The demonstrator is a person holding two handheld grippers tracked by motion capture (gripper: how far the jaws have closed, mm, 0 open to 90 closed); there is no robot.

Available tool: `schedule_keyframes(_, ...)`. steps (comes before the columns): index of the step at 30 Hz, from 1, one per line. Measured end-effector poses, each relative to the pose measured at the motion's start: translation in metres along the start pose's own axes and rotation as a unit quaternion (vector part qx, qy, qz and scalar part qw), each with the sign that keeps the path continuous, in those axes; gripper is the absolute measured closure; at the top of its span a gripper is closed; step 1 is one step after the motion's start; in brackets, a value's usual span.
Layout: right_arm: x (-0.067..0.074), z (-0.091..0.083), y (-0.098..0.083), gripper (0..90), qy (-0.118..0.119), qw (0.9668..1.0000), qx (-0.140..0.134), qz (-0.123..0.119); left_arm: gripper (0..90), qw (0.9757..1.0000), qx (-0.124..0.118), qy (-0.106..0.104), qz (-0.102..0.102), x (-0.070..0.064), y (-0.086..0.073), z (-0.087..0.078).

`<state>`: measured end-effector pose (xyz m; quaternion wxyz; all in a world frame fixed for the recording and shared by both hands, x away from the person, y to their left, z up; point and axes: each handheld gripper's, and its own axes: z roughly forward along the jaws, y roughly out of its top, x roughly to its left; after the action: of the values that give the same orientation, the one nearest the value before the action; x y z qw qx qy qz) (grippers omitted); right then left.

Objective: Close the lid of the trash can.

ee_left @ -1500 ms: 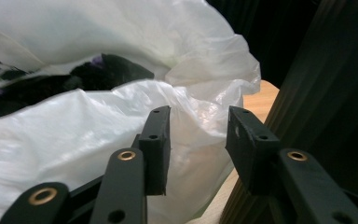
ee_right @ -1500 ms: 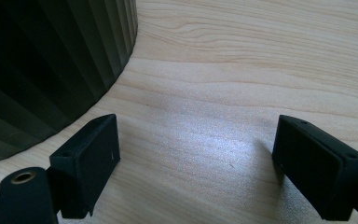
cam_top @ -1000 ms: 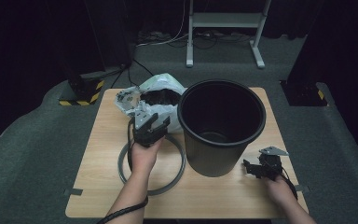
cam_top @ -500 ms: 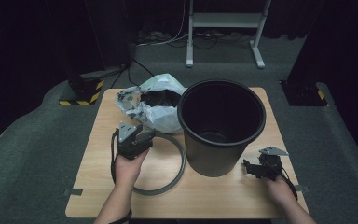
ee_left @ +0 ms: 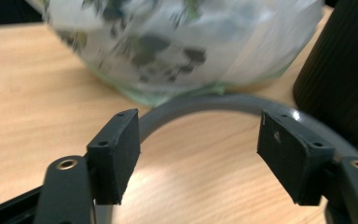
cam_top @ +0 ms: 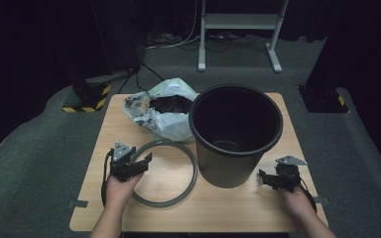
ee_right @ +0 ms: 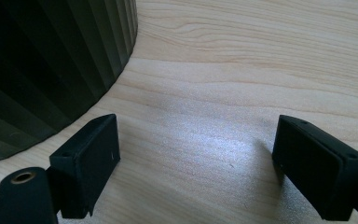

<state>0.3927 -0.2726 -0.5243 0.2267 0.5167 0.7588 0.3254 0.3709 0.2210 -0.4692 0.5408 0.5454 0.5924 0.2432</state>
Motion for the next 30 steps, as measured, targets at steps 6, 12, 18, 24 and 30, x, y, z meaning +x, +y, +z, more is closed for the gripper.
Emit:
schedule_keyframes(6, 0.0, 0.0, 0.0, 14.3, 0.0, 1.0, 0.0, -0.001, 25.2, 0.9978, 0.055, 0.03, 0.021, 0.011, -0.009, 0.001)
schedule_keyframes(12, 0.0, 0.0, 0.0, 14.4, 0.001, 1.0, 0.0, -0.001, 24.3, 0.9935, 0.095, 0.051, 0.038, 0.018, -0.013, 0.001)
schedule_keyframes(18, 0.0, 0.0, 0.0, 14.3, 0.002, 1.0, 0.0, -0.002, 24.6, 0.9888, 0.119, 0.074, 0.051, 0.025, -0.015, 0.0)
schedule_keyframes(24, -0.001, 0.001, 0.0, 14.3, 0.003, 1.0, 0.0, -0.005, 24.5, 0.9839, 0.146, 0.095, 0.038, 0.03, -0.02, 0.002)
schedule_keyframes(30, -0.001, 0.0, 0.0, 14.3, 0.007, 0.9999, 0.0, -0.009, 23.8, 0.9815, 0.157, 0.104, 0.031, 0.031, -0.021, 0.004)
